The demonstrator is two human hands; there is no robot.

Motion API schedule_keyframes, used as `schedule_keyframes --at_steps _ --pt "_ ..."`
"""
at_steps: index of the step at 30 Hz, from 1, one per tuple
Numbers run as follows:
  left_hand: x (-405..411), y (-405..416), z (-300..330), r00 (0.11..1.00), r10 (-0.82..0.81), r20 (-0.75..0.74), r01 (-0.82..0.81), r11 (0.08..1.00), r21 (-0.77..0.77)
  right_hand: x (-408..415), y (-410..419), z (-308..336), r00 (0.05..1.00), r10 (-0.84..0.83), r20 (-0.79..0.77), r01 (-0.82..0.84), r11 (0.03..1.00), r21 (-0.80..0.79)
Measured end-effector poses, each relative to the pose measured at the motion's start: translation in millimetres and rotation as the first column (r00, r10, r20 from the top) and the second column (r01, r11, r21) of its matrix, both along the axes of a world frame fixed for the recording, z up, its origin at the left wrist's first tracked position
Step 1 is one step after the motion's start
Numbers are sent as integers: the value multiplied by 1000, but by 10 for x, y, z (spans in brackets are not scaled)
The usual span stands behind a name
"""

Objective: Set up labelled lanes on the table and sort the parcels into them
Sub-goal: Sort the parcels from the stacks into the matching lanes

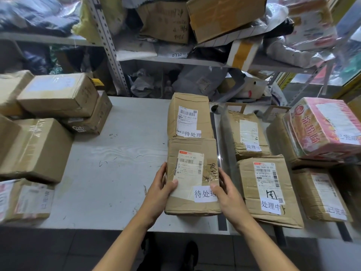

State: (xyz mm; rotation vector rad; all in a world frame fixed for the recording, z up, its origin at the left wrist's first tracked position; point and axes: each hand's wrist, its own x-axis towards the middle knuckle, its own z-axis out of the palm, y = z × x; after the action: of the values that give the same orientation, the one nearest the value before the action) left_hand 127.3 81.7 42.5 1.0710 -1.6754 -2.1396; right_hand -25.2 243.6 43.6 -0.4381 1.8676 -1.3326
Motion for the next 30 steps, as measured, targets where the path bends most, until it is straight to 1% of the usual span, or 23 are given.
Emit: schedule_keyframes --at_steps 2,3,5,7,10,13,18,22,24,26,28,30 --pt "15 -7 38 1000 12 10 -12 1000 -14 -21 2 57 1000 1 -1 -1 1000 14" --pt "25 -28 65 999 29 19 -28 999 -40 -41 -18 111 999 -13 -48 14 999 32" --pt "67 -121 135 997 77 31 -73 990 -118 -79 -132 279 969 -23 -245 46 995 87" --pt "132 -270 218 991 133 28 -126 974 -186 -87 -314 460 904 7 -428 32 996 85" --pt "309 -561 324 973 231 -12 -226 941 -251 -1 -697 655 817 108 -566 -78 994 78" --pt "595 -887 414 946 323 -41 -322 909 -265 194 -1177 759 775 214 -595 -218 974 66" --pt "1184 -1388 567 878 476 -49 -470 839 -274 678 -2057 791 716 376 -588 -404 910 90" --pt "1591 -1793 633 830 557 -42 -542 784 -302 1051 -2766 715 727 447 -520 -497 866 50" --pt "1736 -2011 624 818 573 -50 -560 774 -296 1157 -3119 662 768 465 -441 -504 863 32" --pt "1818 -2252 597 806 589 -56 -578 765 -284 1201 -3462 576 825 465 -320 -486 874 18" --pt "1816 -2515 558 800 596 -62 -589 762 -269 1184 -3819 489 883 435 -175 -438 899 22" --pt "1732 -2779 488 805 590 -71 -588 773 -240 1126 -4178 421 921 386 -62 -384 923 34"
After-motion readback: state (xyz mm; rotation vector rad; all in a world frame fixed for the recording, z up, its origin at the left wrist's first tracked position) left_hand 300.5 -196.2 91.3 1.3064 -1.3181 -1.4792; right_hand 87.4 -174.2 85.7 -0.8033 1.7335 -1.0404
